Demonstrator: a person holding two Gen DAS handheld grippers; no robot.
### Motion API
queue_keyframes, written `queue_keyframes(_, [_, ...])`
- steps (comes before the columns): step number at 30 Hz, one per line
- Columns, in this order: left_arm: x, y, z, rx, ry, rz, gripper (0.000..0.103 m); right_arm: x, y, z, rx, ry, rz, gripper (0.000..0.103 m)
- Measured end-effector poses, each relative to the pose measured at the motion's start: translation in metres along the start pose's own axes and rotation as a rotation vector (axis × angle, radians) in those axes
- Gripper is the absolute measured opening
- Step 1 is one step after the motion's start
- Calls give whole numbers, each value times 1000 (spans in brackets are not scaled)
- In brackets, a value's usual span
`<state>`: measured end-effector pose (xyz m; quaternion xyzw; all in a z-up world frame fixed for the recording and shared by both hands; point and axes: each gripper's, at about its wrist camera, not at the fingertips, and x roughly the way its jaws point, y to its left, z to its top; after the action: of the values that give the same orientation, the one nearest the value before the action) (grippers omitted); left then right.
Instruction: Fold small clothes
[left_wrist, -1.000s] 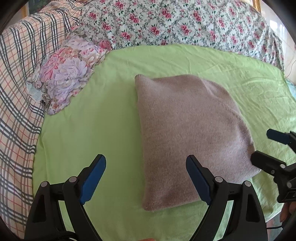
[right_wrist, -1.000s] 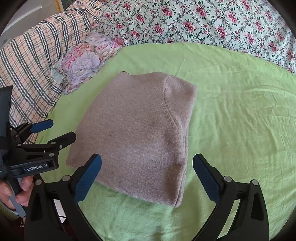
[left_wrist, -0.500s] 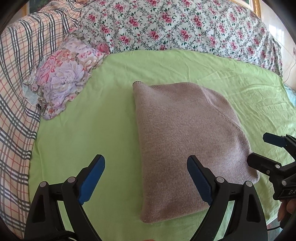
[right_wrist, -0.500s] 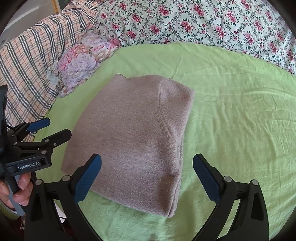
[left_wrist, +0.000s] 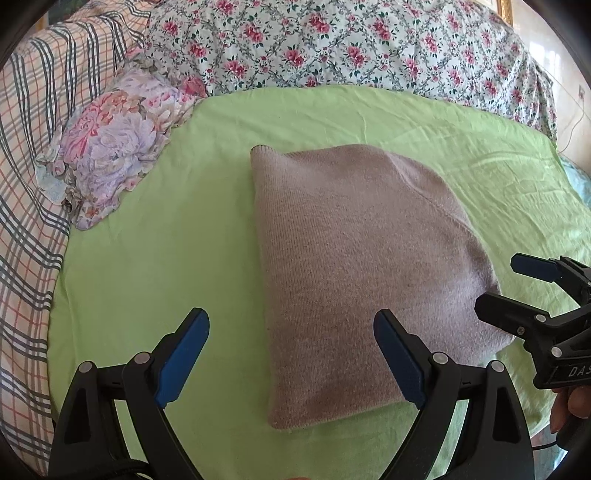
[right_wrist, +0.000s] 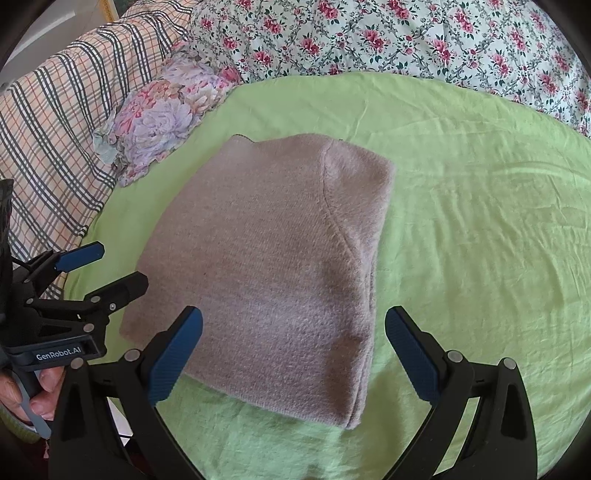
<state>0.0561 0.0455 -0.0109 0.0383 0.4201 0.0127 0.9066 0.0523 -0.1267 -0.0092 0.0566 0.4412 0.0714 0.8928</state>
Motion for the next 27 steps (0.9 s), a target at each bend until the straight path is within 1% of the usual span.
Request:
queue_keyframes(7, [-4, 0, 1, 4, -17, -8, 91, -1, 0, 2, 12, -12, 0, 99])
queue_keyframes(27, [-5, 1, 2, -2, -21, -11, 92, -4, 7, 7, -3, -23, 2, 99])
